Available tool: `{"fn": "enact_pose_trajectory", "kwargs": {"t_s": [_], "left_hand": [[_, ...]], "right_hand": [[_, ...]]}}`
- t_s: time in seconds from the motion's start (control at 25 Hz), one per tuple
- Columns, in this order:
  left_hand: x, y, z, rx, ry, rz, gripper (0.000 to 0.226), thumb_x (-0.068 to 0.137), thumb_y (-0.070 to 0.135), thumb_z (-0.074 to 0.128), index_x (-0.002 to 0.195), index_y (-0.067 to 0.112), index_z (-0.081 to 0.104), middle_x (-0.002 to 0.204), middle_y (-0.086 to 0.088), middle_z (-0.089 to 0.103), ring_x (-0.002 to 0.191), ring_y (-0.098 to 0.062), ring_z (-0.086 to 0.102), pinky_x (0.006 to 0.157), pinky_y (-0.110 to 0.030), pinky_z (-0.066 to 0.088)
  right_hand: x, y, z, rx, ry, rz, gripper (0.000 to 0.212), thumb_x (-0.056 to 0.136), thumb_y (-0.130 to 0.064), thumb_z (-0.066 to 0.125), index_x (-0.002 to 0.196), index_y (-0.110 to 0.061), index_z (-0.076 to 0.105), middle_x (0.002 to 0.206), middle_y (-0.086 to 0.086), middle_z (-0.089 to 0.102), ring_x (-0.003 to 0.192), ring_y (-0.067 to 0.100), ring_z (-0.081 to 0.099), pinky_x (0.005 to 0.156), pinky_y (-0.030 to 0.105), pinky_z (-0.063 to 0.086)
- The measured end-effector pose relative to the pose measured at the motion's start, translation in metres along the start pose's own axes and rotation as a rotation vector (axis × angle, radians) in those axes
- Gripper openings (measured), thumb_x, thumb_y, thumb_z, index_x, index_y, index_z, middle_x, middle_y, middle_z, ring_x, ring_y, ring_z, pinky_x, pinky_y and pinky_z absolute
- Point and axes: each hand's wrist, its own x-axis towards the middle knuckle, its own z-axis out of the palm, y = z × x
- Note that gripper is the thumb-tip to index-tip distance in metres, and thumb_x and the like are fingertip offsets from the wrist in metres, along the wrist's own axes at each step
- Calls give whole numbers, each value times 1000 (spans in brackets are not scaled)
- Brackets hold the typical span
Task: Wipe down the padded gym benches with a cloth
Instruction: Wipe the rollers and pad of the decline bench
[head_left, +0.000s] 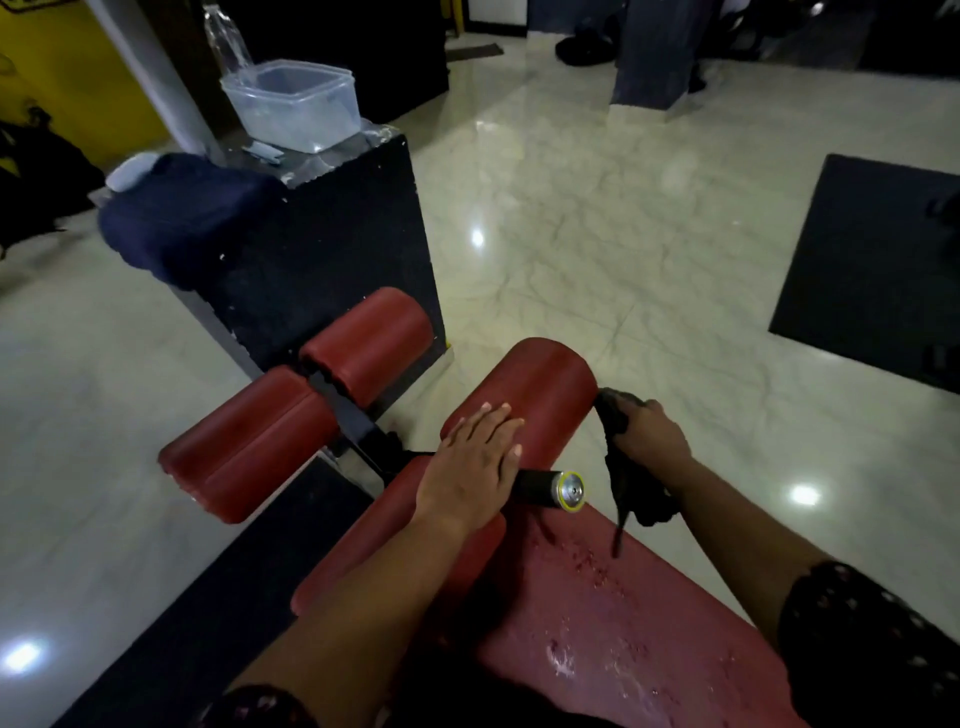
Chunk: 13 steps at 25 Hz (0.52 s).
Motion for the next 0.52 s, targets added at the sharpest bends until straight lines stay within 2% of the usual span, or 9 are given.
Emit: {"fn": "enact_pose_trajectory", "kwargs": {"t_s": [0.08, 0.2, 0.24, 0.32, 0.44, 0.52], "left_hand": [[-1, -1, 0, 1, 2, -8, 72, 92, 47, 2, 147, 25, 42, 158, 6, 33, 149, -13, 20, 120, -29, 10], [-3, 4, -4, -15, 29, -10, 72, 92, 46, 3, 147, 21, 44, 154, 2, 40, 146, -16, 27, 119, -30, 18], [-4, 6, -5, -9, 35, -19, 69, 94, 45, 7, 146, 20, 44, 152, 0, 43, 145, -17, 31, 118, -32, 23], [-7, 9, -9, -9, 62, -39, 53, 101, 37, 23, 143, 16, 48, 144, -4, 51, 137, -22, 41, 110, -36, 36], [-22, 8, -12, 2, 104, -6, 48, 98, 30, 32, 139, 15, 52, 126, -5, 60, 118, -25, 55, 90, -39, 51], [-38, 6, -14, 5, 91, 17, 46, 97, 24, 45, 142, 16, 48, 129, -5, 59, 118, -25, 54, 90, -40, 50]], "right_hand": [[-12, -1, -8, -140, -63, -54, 55, 92, -29, 54, 143, -42, 40, 128, 11, 46, 106, 37, 59, 85, 37, 48], [-41, -11, -12, -388, -273, -199, 45, 90, -41, 58, 133, -48, 47, 125, 2, 49, 111, 29, 59, 78, 33, 45], [-53, -18, -9, -468, -340, -242, 42, 89, -49, 57, 130, -50, 49, 124, 1, 51, 112, 28, 59, 78, 32, 43], [-79, -33, -2, -595, -356, -292, 40, 89, -56, 55, 127, -45, 54, 121, 1, 54, 113, 28, 59, 81, 31, 45], [-106, -52, -2, -508, -296, -257, 42, 92, -49, 53, 131, -33, 51, 125, 2, 54, 117, 29, 56, 88, 35, 45], [-127, -56, -2, -451, -286, -247, 42, 91, -52, 51, 132, -44, 49, 125, 1, 51, 118, 28, 55, 87, 36, 44]]}}
